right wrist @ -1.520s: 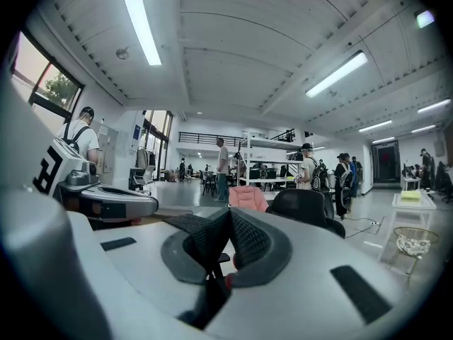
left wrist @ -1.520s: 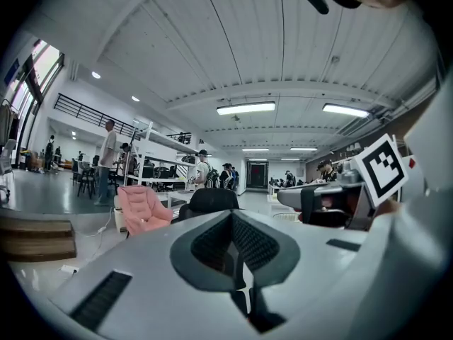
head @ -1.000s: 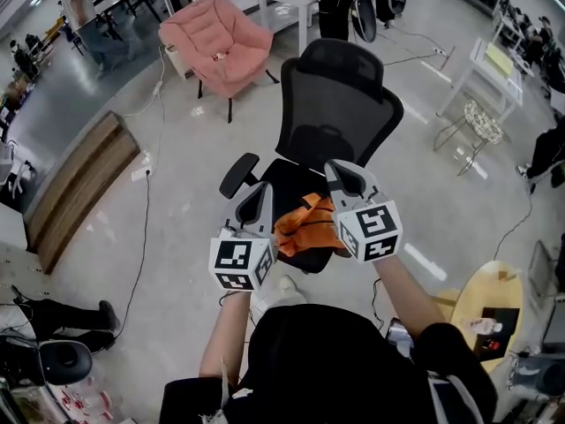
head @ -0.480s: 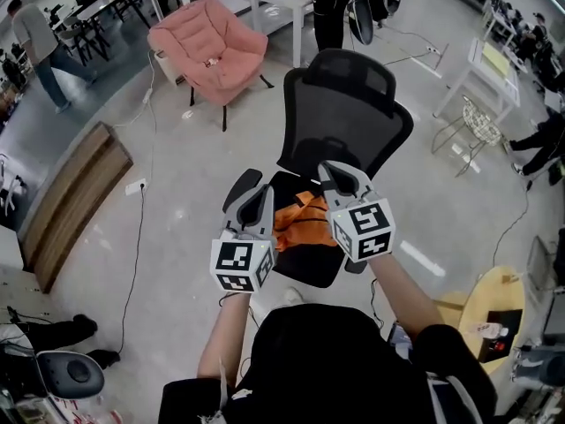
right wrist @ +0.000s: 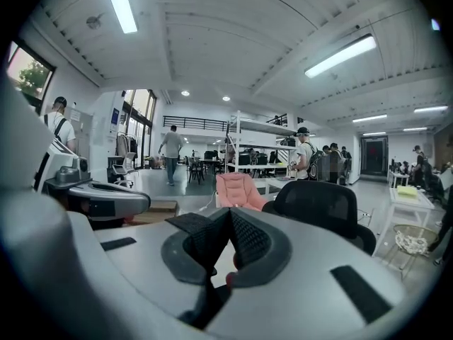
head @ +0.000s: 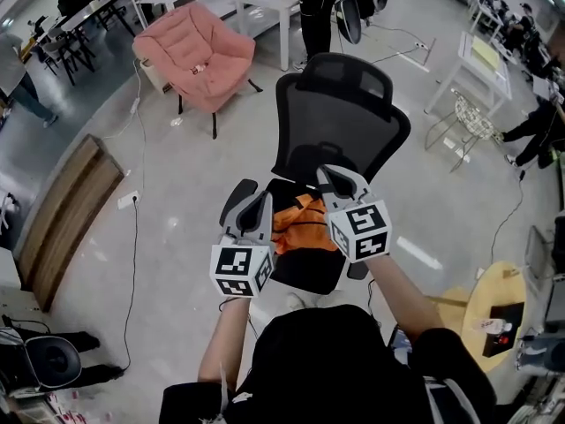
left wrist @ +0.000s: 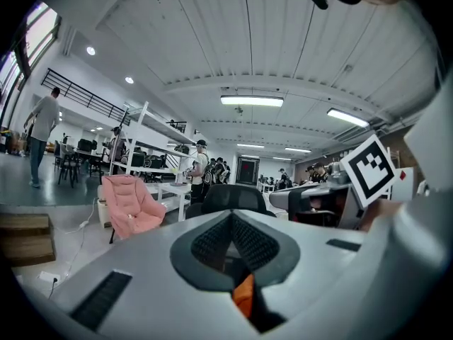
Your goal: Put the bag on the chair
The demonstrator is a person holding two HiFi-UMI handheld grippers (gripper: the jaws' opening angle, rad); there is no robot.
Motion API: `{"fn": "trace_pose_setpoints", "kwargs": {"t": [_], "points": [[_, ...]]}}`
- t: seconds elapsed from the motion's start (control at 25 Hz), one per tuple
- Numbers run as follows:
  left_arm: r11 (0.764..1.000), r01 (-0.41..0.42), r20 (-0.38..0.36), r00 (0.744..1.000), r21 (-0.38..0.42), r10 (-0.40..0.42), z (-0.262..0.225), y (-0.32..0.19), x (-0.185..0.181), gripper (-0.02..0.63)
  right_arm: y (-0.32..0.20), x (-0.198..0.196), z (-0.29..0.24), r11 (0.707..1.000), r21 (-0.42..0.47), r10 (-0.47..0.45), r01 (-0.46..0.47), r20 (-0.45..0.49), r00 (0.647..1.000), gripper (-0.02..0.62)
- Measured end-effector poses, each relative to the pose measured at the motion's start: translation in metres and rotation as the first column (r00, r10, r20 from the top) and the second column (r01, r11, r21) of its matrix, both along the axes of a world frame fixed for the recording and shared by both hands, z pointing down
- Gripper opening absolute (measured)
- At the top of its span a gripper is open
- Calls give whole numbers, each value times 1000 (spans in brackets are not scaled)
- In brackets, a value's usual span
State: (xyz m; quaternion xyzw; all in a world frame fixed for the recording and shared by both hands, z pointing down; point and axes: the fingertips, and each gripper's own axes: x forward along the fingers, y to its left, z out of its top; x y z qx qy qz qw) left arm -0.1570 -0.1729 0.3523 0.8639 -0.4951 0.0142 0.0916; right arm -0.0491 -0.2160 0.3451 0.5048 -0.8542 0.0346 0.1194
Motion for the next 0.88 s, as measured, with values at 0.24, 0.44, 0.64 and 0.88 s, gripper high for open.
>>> {"fn": "trace_pose_setpoints", "kwargs": {"t": [0.24, 0.44, 0.64, 0.88], "points": [[1000, -18, 6, 1000, -21, 18, 13, -16, 11, 11, -18, 8, 12, 1000, -18, 12, -12, -19, 1000, 0], [999, -12, 2, 1000, -41, 12, 23, -32, 20, 11, -35, 17, 24, 999, -44, 15, -16, -22, 1000, 0], [998, 3, 0, 1000, -68, -3, 35, -54, 32, 11, -55, 28, 36, 997, -72, 6, -6, -6, 1000, 0], [995, 18, -3, 1000, -102, -18, 48, -79, 52, 11, -83, 41, 51, 994, -113, -5, 5, 2, 1000, 0]]}}
